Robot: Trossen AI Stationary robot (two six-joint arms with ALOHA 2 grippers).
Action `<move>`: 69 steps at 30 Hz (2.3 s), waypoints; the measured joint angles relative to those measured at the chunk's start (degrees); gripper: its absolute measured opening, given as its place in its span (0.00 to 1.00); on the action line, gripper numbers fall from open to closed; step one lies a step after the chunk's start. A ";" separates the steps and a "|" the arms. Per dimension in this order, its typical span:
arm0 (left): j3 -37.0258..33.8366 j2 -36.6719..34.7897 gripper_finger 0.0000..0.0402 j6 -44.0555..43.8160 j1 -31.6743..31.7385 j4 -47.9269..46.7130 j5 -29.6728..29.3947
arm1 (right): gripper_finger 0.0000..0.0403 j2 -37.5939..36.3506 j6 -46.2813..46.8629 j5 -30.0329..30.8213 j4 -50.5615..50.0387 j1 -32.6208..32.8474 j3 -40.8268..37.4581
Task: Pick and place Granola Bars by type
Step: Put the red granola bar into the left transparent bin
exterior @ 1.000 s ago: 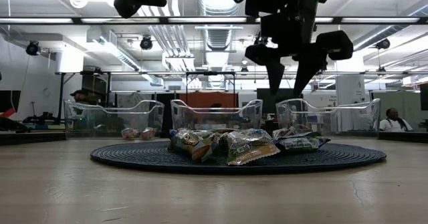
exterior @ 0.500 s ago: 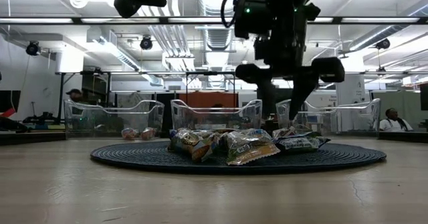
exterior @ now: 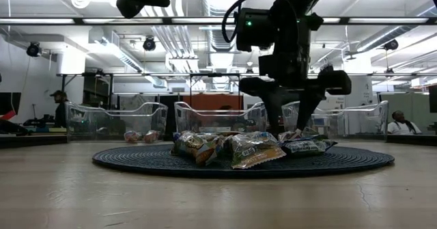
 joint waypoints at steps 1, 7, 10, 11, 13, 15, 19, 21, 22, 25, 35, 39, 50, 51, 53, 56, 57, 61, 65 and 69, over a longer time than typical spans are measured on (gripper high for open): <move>-0.02 0.00 0.00 0.00 0.00 0.00 0.02 | 0.51 -0.08 -0.51 0.01 -0.57 0.00 -0.01; 0.00 0.00 0.00 0.02 0.00 -0.04 0.00 | 0.51 -0.15 -2.90 0.15 -1.34 0.00 -0.24; -0.02 0.00 0.00 0.02 0.00 -0.04 0.00 | 0.51 0.30 -4.15 0.14 -1.30 0.00 -0.64; -0.01 0.00 0.00 0.02 0.00 -0.04 0.00 | 0.51 0.45 -4.40 0.14 -1.20 0.01 -0.80; -0.02 0.00 0.00 0.02 0.00 -0.04 0.00 | 0.51 0.90 -4.84 0.14 -0.83 0.02 -1.13; -0.01 0.00 0.00 0.02 0.00 -0.04 0.00 | 0.51 1.05 -4.86 0.17 -0.47 0.02 -1.38; -0.02 0.00 0.00 0.02 0.00 -0.02 0.00 | 0.51 1.06 -4.86 0.42 1.14 0.04 -2.00; -0.02 0.00 0.00 0.02 0.00 0.00 0.00 | 0.51 1.06 -4.87 0.42 1.22 0.02 -2.18; -0.01 0.00 0.00 0.02 0.01 0.00 0.00 | 0.50 1.04 -4.88 0.42 1.41 0.02 -2.38; -0.02 0.00 0.00 0.01 0.00 0.00 0.00 | 0.49 1.06 -4.90 0.42 1.86 0.02 -3.24; -0.01 0.00 0.00 0.00 0.00 0.02 0.00 | 0.44 1.10 -3.70 0.48 2.52 0.02 -4.03; 0.00 0.00 0.00 0.00 0.00 0.02 0.00 | 0.40 1.10 -2.67 0.62 2.49 0.02 -3.79; 0.00 0.00 0.00 -0.15 0.00 0.03 0.00 | 0.21 1.10 -2.22 0.57 2.32 0.00 -3.69; 0.00 0.00 0.00 -0.16 0.00 0.04 0.00 | 0.19 1.10 -2.24 0.59 2.32 0.00 -3.69; 0.00 0.00 0.00 -0.22 0.00 0.04 0.02 | 0.17 1.10 -2.22 0.57 2.30 0.00 -3.69; 0.00 0.00 0.00 -0.26 0.00 0.04 0.00 | 0.16 1.09 -1.73 0.57 2.30 0.00 -3.69; 0.00 0.00 0.00 -0.26 0.00 0.04 0.00 | 0.16 1.07 -1.29 0.57 2.29 0.00 -3.69; 0.00 0.00 0.00 -0.26 0.00 0.04 0.00 | 0.16 0.80 1.09 0.64 0.94 0.00 -3.25; 0.00 0.00 0.00 -0.26 0.00 0.04 0.00 | 0.15 0.56 2.94 0.77 -2.58 0.00 -1.10; 0.00 0.00 0.00 -1.46 0.01 0.07 0.03 | 0.14 0.23 5.29 0.80 -5.68 0.00 1.04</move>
